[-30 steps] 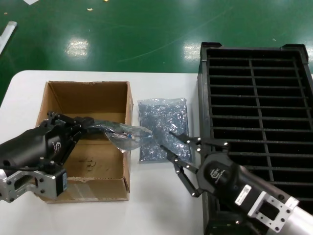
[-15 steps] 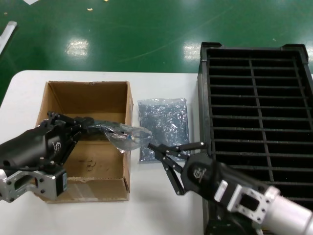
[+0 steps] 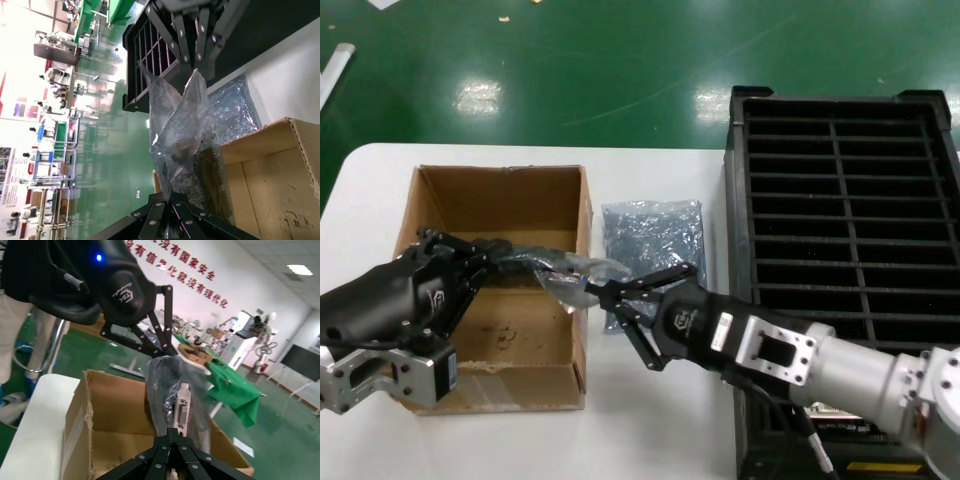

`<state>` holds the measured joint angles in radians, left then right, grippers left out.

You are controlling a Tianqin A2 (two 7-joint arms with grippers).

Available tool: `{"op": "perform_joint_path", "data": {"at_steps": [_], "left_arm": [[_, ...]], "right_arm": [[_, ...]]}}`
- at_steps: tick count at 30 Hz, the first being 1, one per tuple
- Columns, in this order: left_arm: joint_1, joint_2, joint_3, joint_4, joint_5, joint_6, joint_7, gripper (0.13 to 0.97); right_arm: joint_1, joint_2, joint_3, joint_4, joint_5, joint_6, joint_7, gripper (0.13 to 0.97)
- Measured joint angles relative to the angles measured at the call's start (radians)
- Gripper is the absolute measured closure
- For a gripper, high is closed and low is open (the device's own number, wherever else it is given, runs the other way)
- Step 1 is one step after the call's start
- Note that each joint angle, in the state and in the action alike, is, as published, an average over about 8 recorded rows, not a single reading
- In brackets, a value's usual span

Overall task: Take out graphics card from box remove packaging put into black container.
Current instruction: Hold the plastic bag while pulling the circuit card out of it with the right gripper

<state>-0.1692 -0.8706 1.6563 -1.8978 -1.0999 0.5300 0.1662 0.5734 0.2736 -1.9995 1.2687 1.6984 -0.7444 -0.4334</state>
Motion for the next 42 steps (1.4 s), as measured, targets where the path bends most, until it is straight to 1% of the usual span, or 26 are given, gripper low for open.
{"op": "perform_joint_path", "data": {"at_steps": [9,19,25,33,37,42], "left_arm": [[0.000,0.000,0.000,0.000,0.000,0.000,0.000,0.959],[0.000,0.000,0.000,0.000,0.000,0.000,0.000,0.959],[0.000,0.000,0.000,0.000,0.000,0.000,0.000,0.959],[0.000,0.000,0.000,0.000,0.000,0.000,0.000,0.959],[0.000,0.000,0.000,0.000,0.000,0.000,0.000,0.959],[0.000,0.000,0.000,0.000,0.000,0.000,0.000,0.959]], "right_arm": [[0.116,-0.059,-0.033,-0.152,-0.006,-0.058,-0.024,0.961],[0.190,-0.105,-0.040,-0.255,-0.001,-0.099,-0.047,0.961],[0.205,-0.110,-0.030,-0.279,0.005,-0.112,-0.064,0.961],[0.208,-0.096,-0.022,-0.282,0.010,-0.133,-0.075,0.927],[0.214,-0.096,-0.020,-0.292,0.012,-0.143,-0.082,0.927],[0.234,-0.118,-0.014,-0.331,0.017,-0.147,-0.100,0.864]]}}
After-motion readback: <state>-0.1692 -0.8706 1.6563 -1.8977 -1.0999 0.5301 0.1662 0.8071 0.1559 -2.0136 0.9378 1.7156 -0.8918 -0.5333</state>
